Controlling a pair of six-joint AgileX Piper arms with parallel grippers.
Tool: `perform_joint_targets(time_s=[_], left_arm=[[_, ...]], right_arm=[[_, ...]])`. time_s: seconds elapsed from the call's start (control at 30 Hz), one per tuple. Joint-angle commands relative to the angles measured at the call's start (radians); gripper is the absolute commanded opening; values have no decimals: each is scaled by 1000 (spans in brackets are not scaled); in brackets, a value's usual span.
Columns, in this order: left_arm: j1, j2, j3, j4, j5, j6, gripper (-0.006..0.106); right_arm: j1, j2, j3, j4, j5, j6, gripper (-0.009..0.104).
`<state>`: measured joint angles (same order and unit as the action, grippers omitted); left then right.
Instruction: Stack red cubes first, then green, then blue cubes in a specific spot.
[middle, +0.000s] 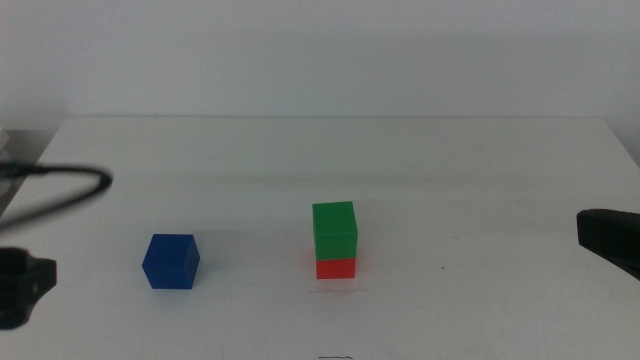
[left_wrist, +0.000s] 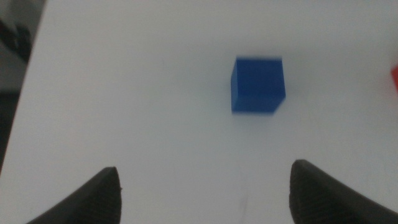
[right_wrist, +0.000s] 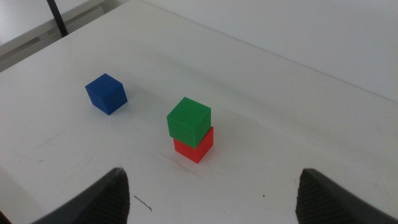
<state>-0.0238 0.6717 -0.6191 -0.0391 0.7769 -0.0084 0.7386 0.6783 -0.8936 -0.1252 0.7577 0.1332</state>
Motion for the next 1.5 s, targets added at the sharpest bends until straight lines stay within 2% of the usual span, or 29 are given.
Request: perform_joint_targets(time_s=[0.0, 0.23, 0.33, 0.43, 0.6, 0.97, 1.47], left_arm=[[-4, 87, -123, -17, 93, -8, 90], [-4, 313, -270, -21, 194, 32, 90], [-10, 384, -296, -51, 203, 38, 90], [-59, 449, -309, -26, 166, 25, 90], [-128, 592, -413, 31, 162, -90, 90], [-177, 923, -670, 8, 291, -104, 90], [-177, 1086, -697, 6, 254, -75, 90]], right_arm=[[-6, 1, -26, -19, -69, -14, 75], [-6, 1, -26, -19, -69, -14, 75], [-6, 1, -26, -19, -69, -14, 75], [-6, 1, -26, -19, -69, -14, 75], [-6, 1, -26, -19, -69, -14, 75], [-6, 1, -26, -19, -69, -14, 75], [-6, 1, -26, -19, -66, -14, 75]])
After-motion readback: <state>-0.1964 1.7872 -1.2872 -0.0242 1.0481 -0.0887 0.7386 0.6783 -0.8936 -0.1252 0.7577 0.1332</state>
